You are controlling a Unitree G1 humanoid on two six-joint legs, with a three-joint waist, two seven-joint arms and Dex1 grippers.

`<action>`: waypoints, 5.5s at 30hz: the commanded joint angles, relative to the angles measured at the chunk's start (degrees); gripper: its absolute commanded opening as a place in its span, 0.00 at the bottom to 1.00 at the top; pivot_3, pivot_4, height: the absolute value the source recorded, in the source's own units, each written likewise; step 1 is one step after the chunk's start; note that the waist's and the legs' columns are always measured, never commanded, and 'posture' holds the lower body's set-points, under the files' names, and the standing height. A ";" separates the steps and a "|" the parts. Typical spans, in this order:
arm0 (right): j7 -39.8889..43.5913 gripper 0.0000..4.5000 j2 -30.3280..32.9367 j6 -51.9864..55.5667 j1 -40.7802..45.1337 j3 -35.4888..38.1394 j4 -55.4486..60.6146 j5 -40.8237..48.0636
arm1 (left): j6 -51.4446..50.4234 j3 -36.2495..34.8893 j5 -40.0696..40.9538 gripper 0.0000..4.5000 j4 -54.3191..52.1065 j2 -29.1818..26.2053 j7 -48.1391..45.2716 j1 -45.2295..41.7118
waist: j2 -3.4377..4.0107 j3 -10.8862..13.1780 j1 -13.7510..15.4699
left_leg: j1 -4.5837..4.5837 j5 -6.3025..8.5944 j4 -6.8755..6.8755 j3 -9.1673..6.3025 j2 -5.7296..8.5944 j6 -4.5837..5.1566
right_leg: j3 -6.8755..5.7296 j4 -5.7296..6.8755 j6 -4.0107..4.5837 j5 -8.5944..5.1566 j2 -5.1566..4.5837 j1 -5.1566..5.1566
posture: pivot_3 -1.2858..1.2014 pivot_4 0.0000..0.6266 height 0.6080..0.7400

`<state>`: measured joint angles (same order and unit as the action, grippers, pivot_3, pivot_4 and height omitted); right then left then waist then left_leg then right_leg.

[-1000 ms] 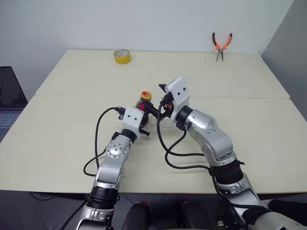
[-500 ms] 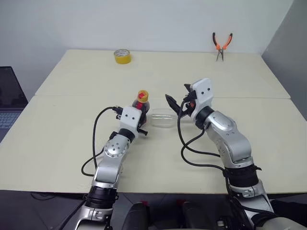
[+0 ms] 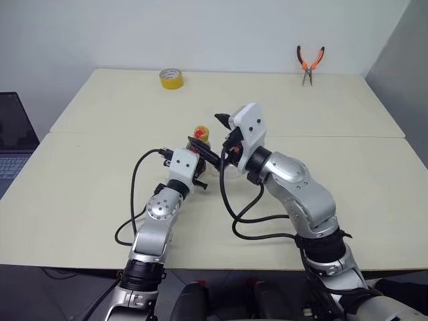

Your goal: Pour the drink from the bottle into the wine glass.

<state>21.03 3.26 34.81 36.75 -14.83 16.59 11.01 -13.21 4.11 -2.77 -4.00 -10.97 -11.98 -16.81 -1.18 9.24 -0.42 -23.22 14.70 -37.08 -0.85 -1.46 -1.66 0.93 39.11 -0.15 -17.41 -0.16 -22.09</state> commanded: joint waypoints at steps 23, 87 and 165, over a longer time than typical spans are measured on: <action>-2.86 1.00 -0.24 -5.07 0.59 2.69 -5.58 -5.01 | 1.79 -0.32 0.24 0.15 -2.77 0.29 0.20 -1.06 | 0.00 0.00 0.11 | -0.03 0.00 0.00 0.00 -0.01 0.00 | 0.00 0.02 0.01 0.01 0.00 -0.03 | 0.52 0.24 1.00; -0.73 0.27 -8.88 2.45 1.91 7.45 -6.04 12.33 | 2.43 -0.36 0.07 0.15 -2.15 0.08 0.31 -1.18 | 0.00 0.00 -0.05 | -0.10 0.00 0.00 -0.01 -0.03 0.01 | -0.01 0.05 0.02 0.01 0.01 -0.11 | 0.52 0.24 1.00; 3.37 1.00 14.42 -11.03 -28.45 6.74 18.44 5.00 | 4.76 -15.00 11.18 0.15 13.79 1.61 6.50 -11.00 | -0.08 -0.04 0.27 | 0.20 -0.09 -0.03 -0.04 -0.04 -0.15 | 0.01 -0.05 0.00 0.01 0.18 0.26 | 0.52 0.24 1.00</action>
<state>23.45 17.17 23.22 6.95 -6.90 33.43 15.80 -11.56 -10.03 8.75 10.48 -8.58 -5.74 -25.38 -1.26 9.20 -0.15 -23.02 14.61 -37.11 -0.92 -1.50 -1.81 0.91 39.06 -0.15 -17.39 0.03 -21.82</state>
